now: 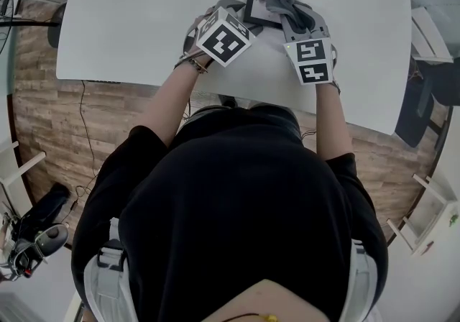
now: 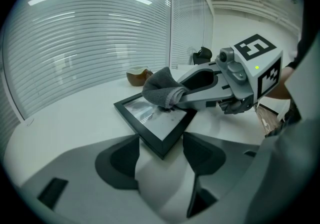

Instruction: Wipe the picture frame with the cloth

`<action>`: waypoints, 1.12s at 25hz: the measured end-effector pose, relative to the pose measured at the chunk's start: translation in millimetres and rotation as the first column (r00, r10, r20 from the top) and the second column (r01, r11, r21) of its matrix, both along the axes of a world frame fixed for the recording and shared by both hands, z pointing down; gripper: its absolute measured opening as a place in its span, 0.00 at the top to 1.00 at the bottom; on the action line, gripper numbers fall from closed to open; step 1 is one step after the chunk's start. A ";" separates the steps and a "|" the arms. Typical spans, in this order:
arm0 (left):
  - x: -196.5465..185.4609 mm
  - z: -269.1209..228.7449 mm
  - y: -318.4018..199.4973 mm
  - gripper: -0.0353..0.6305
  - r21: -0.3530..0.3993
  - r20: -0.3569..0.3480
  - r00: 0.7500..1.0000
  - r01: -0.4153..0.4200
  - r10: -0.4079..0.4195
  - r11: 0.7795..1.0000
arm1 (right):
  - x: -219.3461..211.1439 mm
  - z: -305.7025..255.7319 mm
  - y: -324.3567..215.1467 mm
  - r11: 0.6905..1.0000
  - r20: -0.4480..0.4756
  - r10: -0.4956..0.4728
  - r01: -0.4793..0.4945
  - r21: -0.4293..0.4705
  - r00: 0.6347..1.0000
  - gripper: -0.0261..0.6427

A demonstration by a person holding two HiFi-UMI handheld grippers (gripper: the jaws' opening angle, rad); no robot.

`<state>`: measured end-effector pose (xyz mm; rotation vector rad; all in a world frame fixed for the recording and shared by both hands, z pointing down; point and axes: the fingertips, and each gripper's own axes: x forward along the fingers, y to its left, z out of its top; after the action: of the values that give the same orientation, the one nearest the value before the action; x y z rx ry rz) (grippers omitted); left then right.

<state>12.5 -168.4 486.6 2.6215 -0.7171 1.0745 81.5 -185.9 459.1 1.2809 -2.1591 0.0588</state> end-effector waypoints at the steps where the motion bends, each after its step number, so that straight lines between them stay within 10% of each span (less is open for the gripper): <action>1: 0.2 0.0 0.2 0.52 0.000 0.000 1.000 0.000 0.000 1.000 | 0.1 0.2 1.1 1.000 0.001 -0.001 0.001 -0.001 1.000 0.82; 28: -0.3 -1.0 0.3 0.52 0.003 0.000 1.000 0.000 0.000 1.000 | -1.8 -1.3 20.3 1.000 0.033 0.004 -0.004 -0.013 0.999 0.82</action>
<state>12.3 -168.2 485.6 2.6237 -0.7200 1.0747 79.6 -165.6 457.8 1.2854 -2.1807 0.0969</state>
